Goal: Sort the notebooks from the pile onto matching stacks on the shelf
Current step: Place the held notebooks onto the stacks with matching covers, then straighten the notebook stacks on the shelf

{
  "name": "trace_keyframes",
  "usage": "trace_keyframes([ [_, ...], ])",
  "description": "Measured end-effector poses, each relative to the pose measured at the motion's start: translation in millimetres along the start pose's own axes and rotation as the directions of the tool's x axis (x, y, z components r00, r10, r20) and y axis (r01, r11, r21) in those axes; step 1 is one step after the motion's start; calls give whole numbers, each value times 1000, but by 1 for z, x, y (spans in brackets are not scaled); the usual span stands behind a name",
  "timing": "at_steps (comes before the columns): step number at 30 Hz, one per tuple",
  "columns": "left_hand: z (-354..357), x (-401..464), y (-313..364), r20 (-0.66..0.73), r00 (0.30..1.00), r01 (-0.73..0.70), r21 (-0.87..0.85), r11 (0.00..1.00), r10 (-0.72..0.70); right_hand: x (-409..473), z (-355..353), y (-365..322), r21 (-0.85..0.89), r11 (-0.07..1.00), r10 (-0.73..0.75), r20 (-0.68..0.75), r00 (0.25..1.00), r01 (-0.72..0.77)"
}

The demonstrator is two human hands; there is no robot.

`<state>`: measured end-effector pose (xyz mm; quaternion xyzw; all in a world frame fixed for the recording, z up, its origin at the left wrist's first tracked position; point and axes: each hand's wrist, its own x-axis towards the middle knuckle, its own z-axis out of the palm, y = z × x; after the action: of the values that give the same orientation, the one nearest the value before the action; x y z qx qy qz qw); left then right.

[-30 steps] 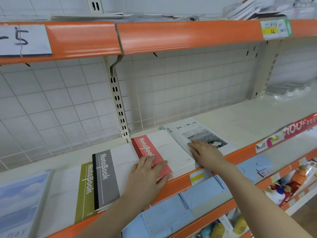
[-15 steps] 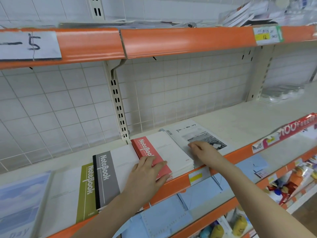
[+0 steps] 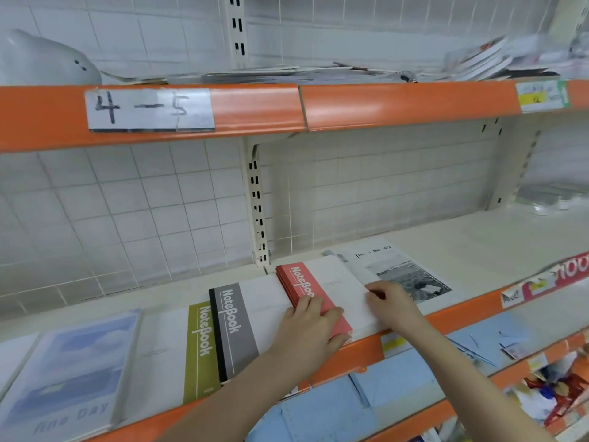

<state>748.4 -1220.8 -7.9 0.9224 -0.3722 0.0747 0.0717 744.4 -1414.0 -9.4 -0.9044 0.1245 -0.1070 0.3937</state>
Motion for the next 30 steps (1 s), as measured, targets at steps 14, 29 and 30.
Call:
trace_keyframes([
  [14, -36, -107, -96, -415, 901, 83, -129, 988, -130, -32, 78, -141, 36, 955, -292, -57, 955, 294],
  [29, -171, -366, -308, -688, 577, 631, 34, 775, -440, -117, 317, -400, 473, 790, -593, 427, 683, 390],
  [30, -179, -386, -323, -702, 563, 659, 63, 749, -436, -126, 329, -415, 492, 777, -612, 444, 655, 392],
])
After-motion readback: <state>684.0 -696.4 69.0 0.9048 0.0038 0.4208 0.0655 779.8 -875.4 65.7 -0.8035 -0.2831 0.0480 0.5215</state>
